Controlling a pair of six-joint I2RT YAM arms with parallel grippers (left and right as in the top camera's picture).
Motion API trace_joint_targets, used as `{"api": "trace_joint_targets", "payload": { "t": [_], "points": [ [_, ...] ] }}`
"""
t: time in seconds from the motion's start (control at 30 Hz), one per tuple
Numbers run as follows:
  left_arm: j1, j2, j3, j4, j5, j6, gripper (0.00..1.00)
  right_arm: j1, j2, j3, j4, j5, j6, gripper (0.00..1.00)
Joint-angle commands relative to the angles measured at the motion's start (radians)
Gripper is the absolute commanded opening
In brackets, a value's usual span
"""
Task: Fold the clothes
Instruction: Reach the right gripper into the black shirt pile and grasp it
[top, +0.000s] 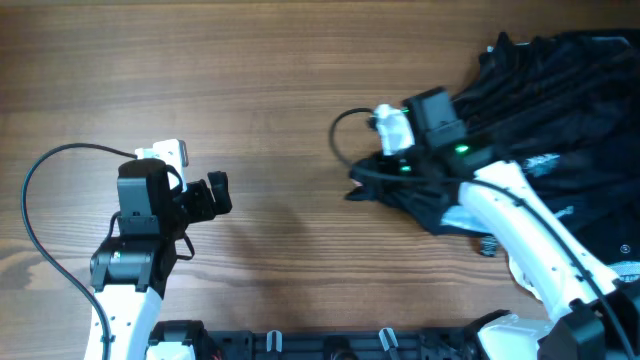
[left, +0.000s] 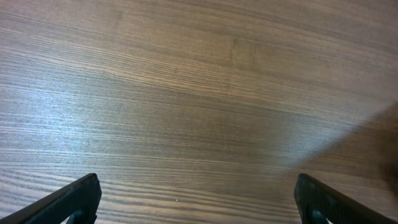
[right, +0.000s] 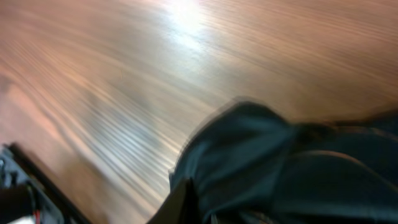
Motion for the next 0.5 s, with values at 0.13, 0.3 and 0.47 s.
{"api": "trace_joint_targets", "payload": {
  "t": [0.13,0.3,0.47],
  "points": [
    [0.005,0.000,0.018,0.043,0.013,-0.010,1.00,0.267,0.134,0.009,0.445,-0.052,0.138,0.24],
    [0.005,0.000,0.018,0.097,0.147,-0.010,1.00,0.270,0.146,0.010,0.379,0.086,0.137,0.91],
    [-0.001,0.043,0.018,0.203,0.310,-0.010,1.00,0.101,0.033,0.010,0.148,0.208,0.144,1.00]
  ]
}}
